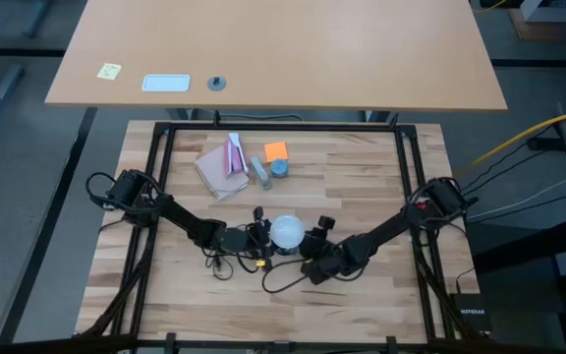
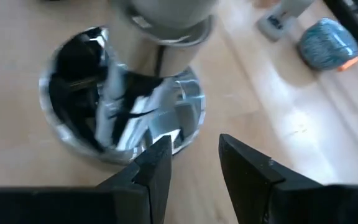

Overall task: Screw lightbulb
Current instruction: Insert the white lightbulb into the silver lamp

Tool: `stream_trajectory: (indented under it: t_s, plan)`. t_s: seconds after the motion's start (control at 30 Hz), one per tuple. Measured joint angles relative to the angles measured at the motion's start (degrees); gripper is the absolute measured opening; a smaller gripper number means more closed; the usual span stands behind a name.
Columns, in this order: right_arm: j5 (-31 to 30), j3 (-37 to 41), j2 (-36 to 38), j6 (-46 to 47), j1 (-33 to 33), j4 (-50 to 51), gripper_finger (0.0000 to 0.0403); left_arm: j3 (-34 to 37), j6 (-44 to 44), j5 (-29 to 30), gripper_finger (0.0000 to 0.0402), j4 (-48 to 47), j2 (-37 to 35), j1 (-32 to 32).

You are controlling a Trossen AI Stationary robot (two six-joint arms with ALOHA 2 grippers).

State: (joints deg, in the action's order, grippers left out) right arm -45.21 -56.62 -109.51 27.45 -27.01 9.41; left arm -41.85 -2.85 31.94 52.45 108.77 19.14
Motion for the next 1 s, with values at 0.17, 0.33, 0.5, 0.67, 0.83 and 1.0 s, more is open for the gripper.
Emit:
stream_trajectory:
  t_s: [0.17, 0.33, 0.5, 0.67, 0.83, 1.0]
  plan:
    - [0.5, 0.0, 0.8, -1.0, -1.3, 0.2, 0.0138, 0.0, 0.0, 0.0, 0.0166, 0.0, 0.0, -0.1]
    - [0.8, 0.0, 1.8, -0.2, -5.5, -2.6, 0.0138, 0.0, -0.1, 0.2, 0.0166, 0.0, 0.0, -0.1]
    - [1.3, 0.0, 1.1, -0.3, -7.9, -8.3, 0.0138, 0.0, -0.1, 0.2, 0.0166, 0.0, 0.0, -0.1]
    - [1.2, 0.0, -1.4, -0.3, -7.1, -8.5, 0.0138, 0.0, -0.1, 0.2, 0.0166, 0.0, 0.0, -0.1]
    - [0.8, 0.0, -3.3, -0.7, -5.7, -9.8, 0.0138, 0.0, -0.1, 0.2, 0.0166, 0.4, 0.0, -0.1]
    - [0.6, 0.0, -4.6, -0.3, -3.6, -9.7, 0.0138, 0.0, -0.1, 0.5, 0.0166, 0.4, 0.0, -0.1]
